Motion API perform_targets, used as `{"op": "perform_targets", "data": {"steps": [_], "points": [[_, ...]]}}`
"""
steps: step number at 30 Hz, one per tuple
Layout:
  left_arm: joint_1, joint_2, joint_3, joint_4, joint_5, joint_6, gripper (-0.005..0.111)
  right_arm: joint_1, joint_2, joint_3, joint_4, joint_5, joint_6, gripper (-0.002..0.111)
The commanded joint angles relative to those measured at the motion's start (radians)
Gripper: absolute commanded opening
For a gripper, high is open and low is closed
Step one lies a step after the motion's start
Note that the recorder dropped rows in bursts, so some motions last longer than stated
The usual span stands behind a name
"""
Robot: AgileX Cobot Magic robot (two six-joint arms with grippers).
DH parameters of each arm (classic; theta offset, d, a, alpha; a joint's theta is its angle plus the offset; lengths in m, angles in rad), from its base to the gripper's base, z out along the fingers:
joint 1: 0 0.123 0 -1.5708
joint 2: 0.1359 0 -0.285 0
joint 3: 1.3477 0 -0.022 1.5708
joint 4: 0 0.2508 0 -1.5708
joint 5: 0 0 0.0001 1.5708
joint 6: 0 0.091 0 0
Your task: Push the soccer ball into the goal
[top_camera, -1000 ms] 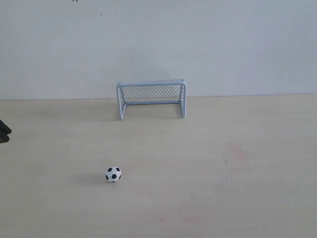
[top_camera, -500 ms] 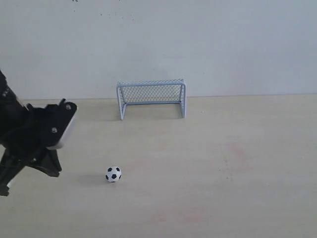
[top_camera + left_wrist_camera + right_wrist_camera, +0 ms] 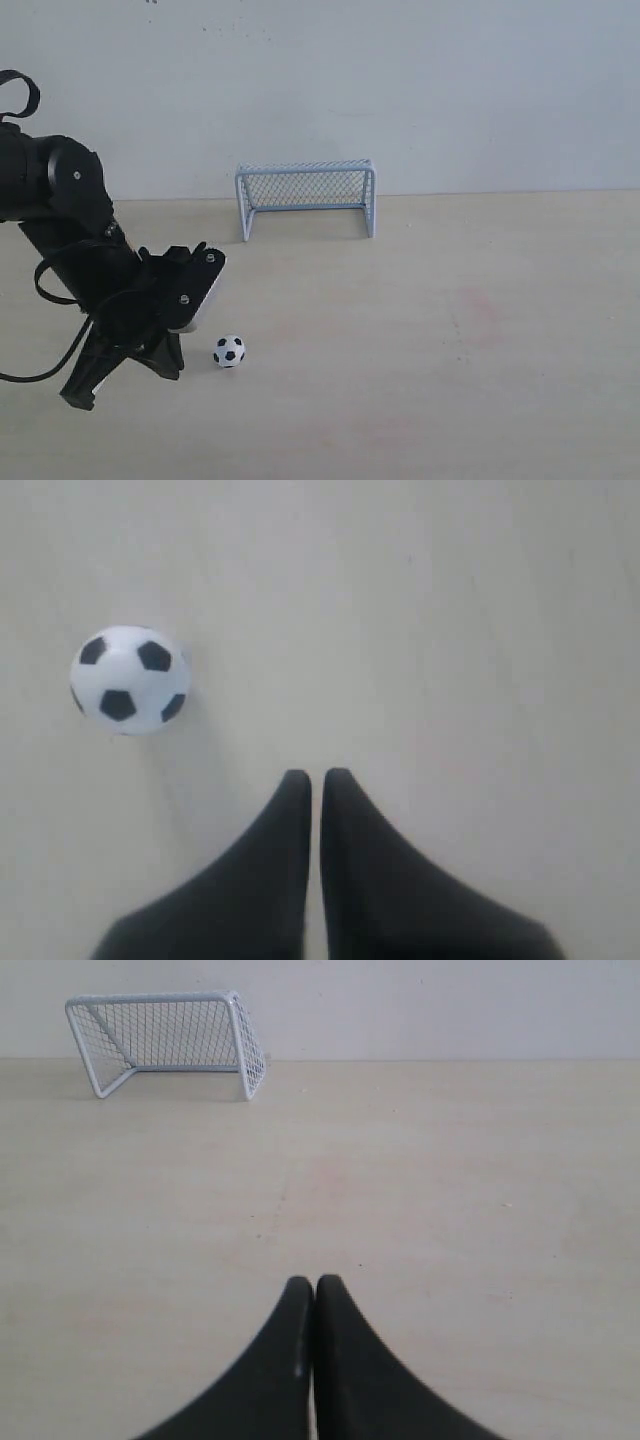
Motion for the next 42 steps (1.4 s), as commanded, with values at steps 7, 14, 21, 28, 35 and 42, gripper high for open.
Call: {"op": "perform_targets", "data": {"steps": [7, 14, 21, 28, 35, 42], "points": [[-0.016, 0.029, -0.005, -0.110, -0.044, 0.082, 0.004, -0.003, -0.004, 0.000, -0.001, 0.002, -0.001, 0.000], [-0.016, 0.078, -0.008, -0.124, -0.077, 0.117, 0.004, -0.003, -0.004, 0.000, -0.001, 0.002, -0.001, 0.000], [-0.028, 0.091, -0.008, -0.141, -0.078, 0.140, 0.004, -0.003, -0.004, 0.000, -0.001, 0.002, -0.001, 0.000], [-0.058, 0.097, -0.008, -0.113, -0.135, 0.156, 0.004, -0.003, -0.004, 0.000, -0.001, 0.002, -0.001, 0.000], [-0.062, 0.105, -0.008, -0.038, -0.134, 0.136, 0.004, -0.003, -0.004, 0.000, -0.001, 0.002, -0.001, 0.000], [-0.062, 0.108, -0.008, -0.012, -0.167, 0.090, 0.004, -0.003, -0.004, 0.000, -0.001, 0.002, -0.001, 0.000]]}}
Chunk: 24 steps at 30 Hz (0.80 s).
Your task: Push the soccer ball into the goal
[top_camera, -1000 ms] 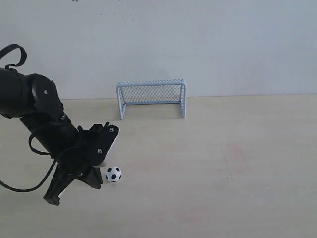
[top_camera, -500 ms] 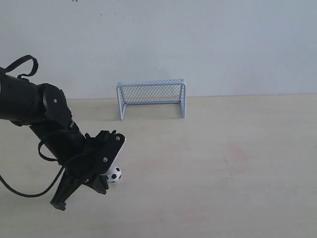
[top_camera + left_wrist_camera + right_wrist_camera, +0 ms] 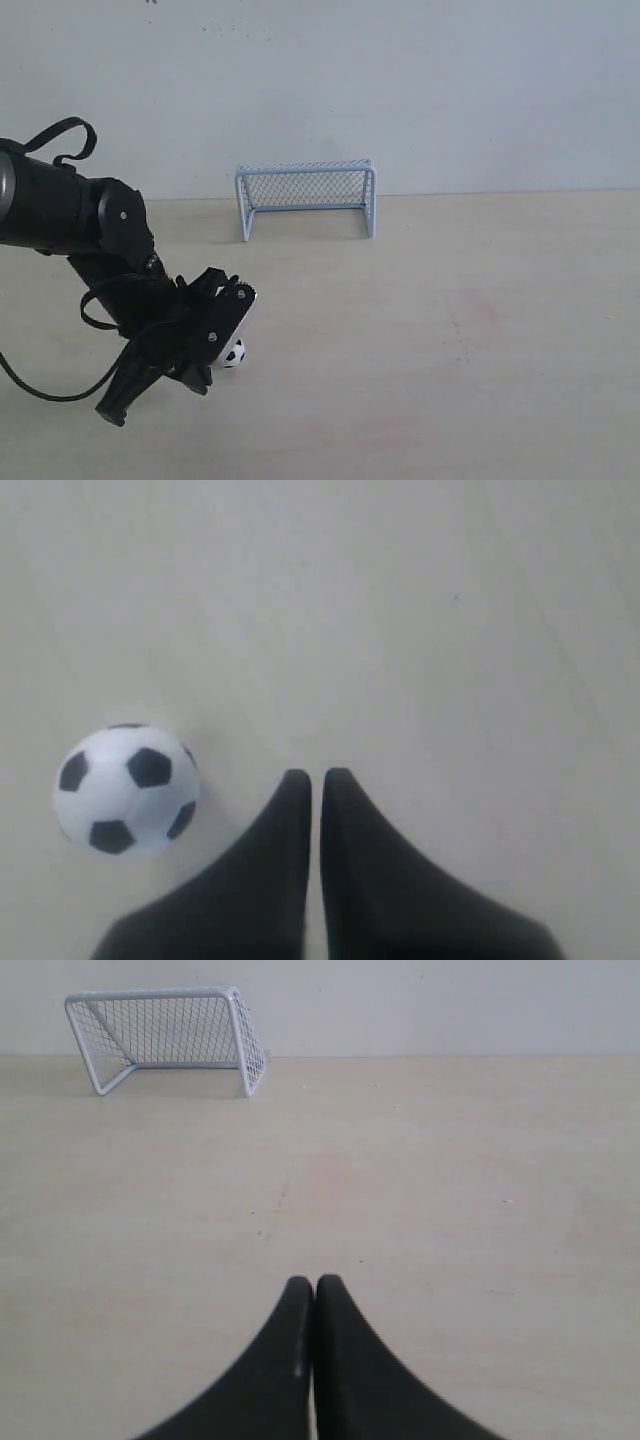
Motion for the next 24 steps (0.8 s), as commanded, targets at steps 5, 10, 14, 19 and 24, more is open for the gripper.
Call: {"op": "perform_targets", "data": {"steps": [5, 10, 14, 19, 24], "points": [[-0.002, 0.009, -0.236, -0.352, -0.882, -0.096, 0.004, -0.003, -0.004, 0.000, -0.001, -0.005, -0.003, 0.000], [0.002, -0.204, -0.127, -0.446, -0.782, 0.102, 0.004, -0.003, -0.004, 0.000, -0.001, -0.005, -0.003, 0.000], [0.010, -0.286, -0.057, -0.448, -0.725, 0.102, 0.004, -0.003, -0.004, 0.000, -0.001, -0.005, -0.003, 0.000], [0.012, -0.372, 0.043, -0.475, -0.725, 0.075, 0.004, -0.003, -0.004, 0.000, -0.001, -0.005, -0.003, 0.000], [0.012, -0.468, 0.141, -0.483, -0.725, -0.078, 0.004, -0.003, -0.004, 0.000, -0.001, -0.005, -0.003, 0.000]]}}
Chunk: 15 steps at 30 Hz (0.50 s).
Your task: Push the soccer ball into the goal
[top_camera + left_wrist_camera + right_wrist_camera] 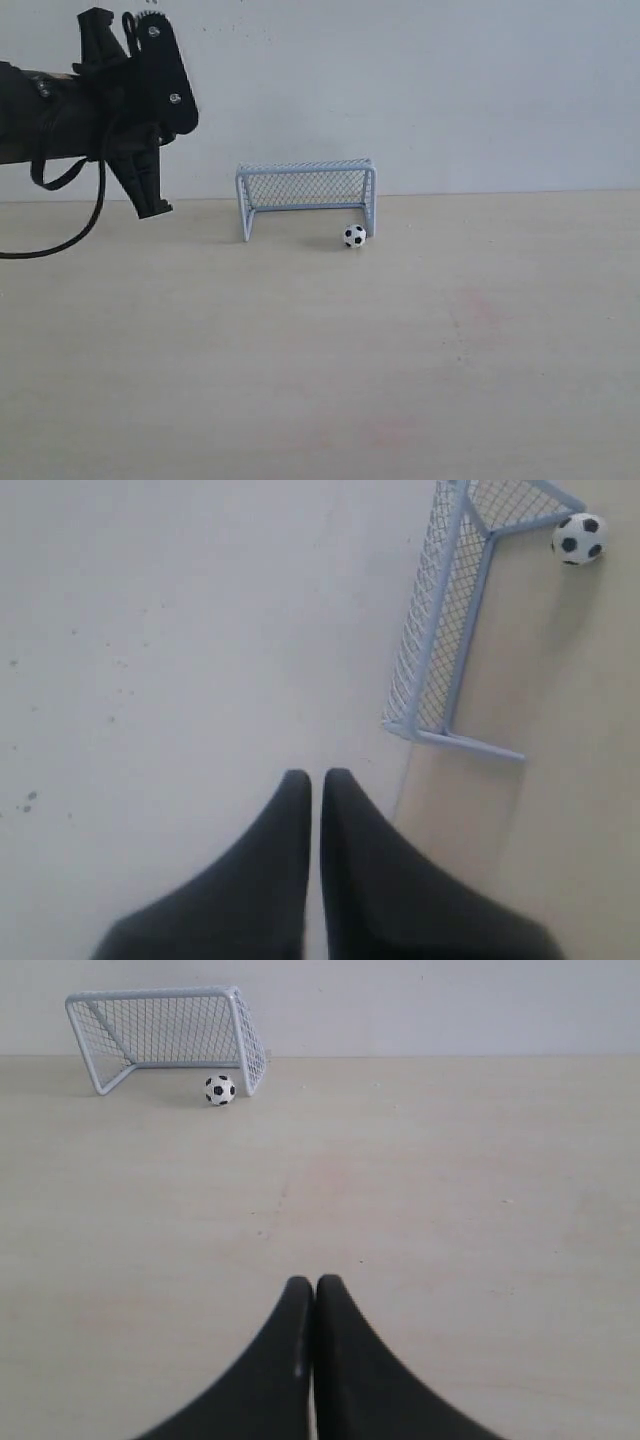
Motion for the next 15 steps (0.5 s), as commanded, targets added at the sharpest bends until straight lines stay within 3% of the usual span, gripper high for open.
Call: {"op": "perform_targets", "data": {"steps": [1, 2, 5, 9, 11, 15], "points": [[0.002, -0.101, 0.088, -0.022, 0.010, -0.211, 0.004, -0.003, -0.004, 0.000, -0.001, -0.005, -0.003, 0.000], [0.002, -0.158, 0.130, -0.022, 0.010, -0.372, 0.004, -0.003, -0.004, 0.000, -0.001, -0.005, -0.003, 0.000], [0.002, -0.251, 0.187, -0.022, 0.089, -0.547, 0.004, -0.003, -0.004, 0.000, -0.001, -0.011, -0.003, 0.000], [-0.002, -0.385, 0.243, -0.031, 0.368, -0.672, 0.004, -0.003, -0.004, 0.000, -0.001, -0.011, -0.003, 0.000], [-0.002, -0.507, 0.318, -0.198, 0.567, -0.687, 0.004, -0.003, -0.004, 0.000, -0.001, -0.011, -0.003, 0.000], [-0.002, -0.635, 0.413, -0.516, 0.816, -0.687, 0.004, -0.003, -0.004, 0.000, -0.001, -0.011, -0.003, 0.000]]}}
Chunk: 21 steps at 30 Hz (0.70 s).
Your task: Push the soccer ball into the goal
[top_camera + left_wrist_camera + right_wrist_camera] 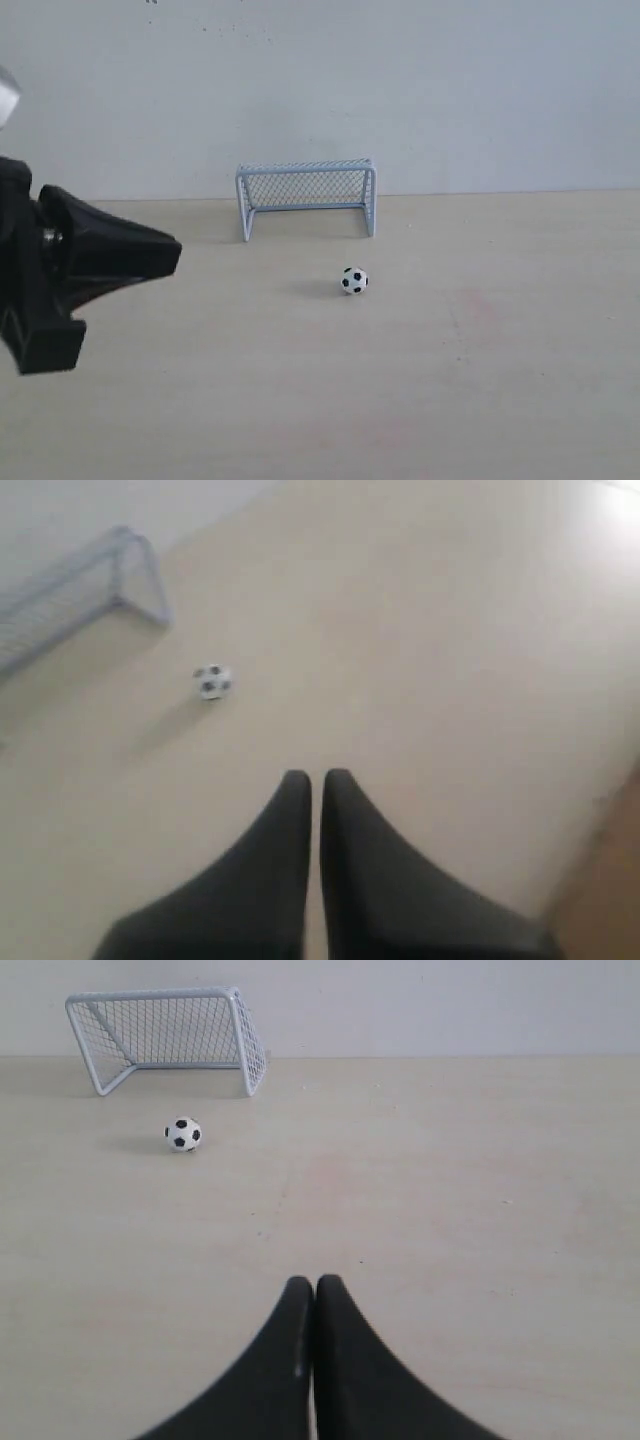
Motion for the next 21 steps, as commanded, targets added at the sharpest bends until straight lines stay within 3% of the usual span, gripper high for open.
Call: {"op": "perform_targets", "data": {"steps": [1, 3, 5, 11, 21], "points": [[-0.002, -0.114, 0.074, -0.245, 0.248, -0.015, 0.004, -0.003, -0.004, 0.000, -0.001, -0.011, -0.003, 0.000], [-0.002, -0.167, 0.084, -0.288, 0.429, -0.015, 0.004, -0.003, -0.004, 0.000, -0.001, -0.011, -0.003, 0.000], [-0.002, -0.194, 0.084, -0.290, 0.476, -0.015, 0.004, -0.003, -0.004, 0.000, -0.001, -0.011, -0.003, 0.000], [-0.002, -0.217, 0.083, -0.288, 0.488, -0.015, 0.004, -0.003, -0.004, 0.000, -0.001, -0.011, -0.003, 0.000], [0.000, -0.371, -0.142, -0.227, 0.491, -0.054, 0.004, -0.003, -0.004, 0.000, -0.001, -0.011, -0.003, 0.000]]}}
